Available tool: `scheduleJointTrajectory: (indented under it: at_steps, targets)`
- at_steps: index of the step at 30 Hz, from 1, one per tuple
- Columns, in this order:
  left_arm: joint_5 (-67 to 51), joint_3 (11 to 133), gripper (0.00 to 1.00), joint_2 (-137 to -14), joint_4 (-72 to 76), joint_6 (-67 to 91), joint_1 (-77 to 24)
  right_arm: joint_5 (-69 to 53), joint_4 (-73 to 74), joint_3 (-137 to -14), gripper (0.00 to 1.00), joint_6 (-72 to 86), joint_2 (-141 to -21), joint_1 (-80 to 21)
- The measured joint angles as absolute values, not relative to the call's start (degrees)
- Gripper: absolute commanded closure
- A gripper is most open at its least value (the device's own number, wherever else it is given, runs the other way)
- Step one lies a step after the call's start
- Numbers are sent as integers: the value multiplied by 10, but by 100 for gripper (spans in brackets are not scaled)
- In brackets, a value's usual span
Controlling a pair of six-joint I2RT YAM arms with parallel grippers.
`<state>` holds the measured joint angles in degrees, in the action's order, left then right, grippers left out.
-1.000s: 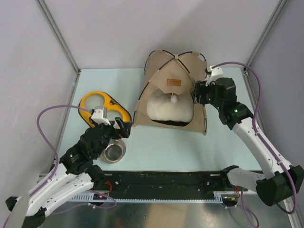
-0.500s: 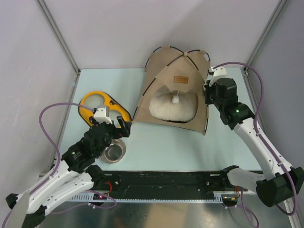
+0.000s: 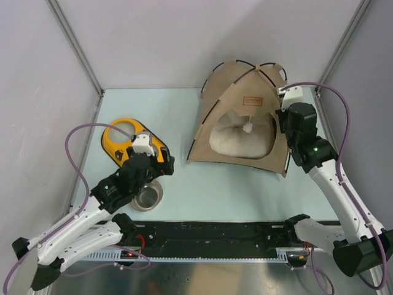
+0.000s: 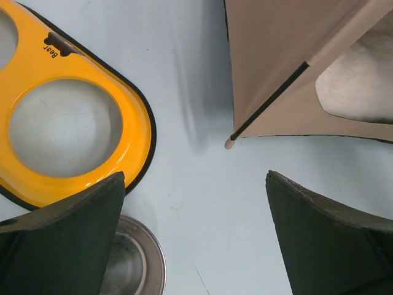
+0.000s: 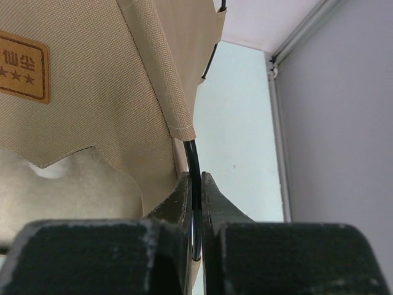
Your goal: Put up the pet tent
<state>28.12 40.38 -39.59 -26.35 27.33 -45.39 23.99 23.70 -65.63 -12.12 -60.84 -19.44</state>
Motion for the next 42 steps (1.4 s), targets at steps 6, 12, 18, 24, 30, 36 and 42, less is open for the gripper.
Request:
scheduleJointTrajectory:
  at_steps: [6, 12, 18, 24, 30, 36, 42]
  targets:
    - [277, 406, 0, -421, -264, 274, -444, 267, 240, -656, 67, -156, -605, -194]
    - [250, 411, 0, -447, -274, 279, -414, 264, 268, -656, 23, -147, -589, -197]
    - [227, 430, 0, -472, -283, 283, -371, 200, 302, -657, 12, -116, -519, -199]
    - [218, 450, 0, -498, -294, 288, -326, 119, 333, -668, 12, -64, -444, -199]
    - [202, 459, 7, -567, -302, 302, -244, 38, 353, -679, 25, 17, -395, -199]
    - [185, 460, 58, -670, -301, 312, -176, -42, 366, -683, 34, 97, -383, -200]
    - [179, 480, 82, -785, -300, 331, -156, -99, 367, -665, 35, 155, -371, -202]
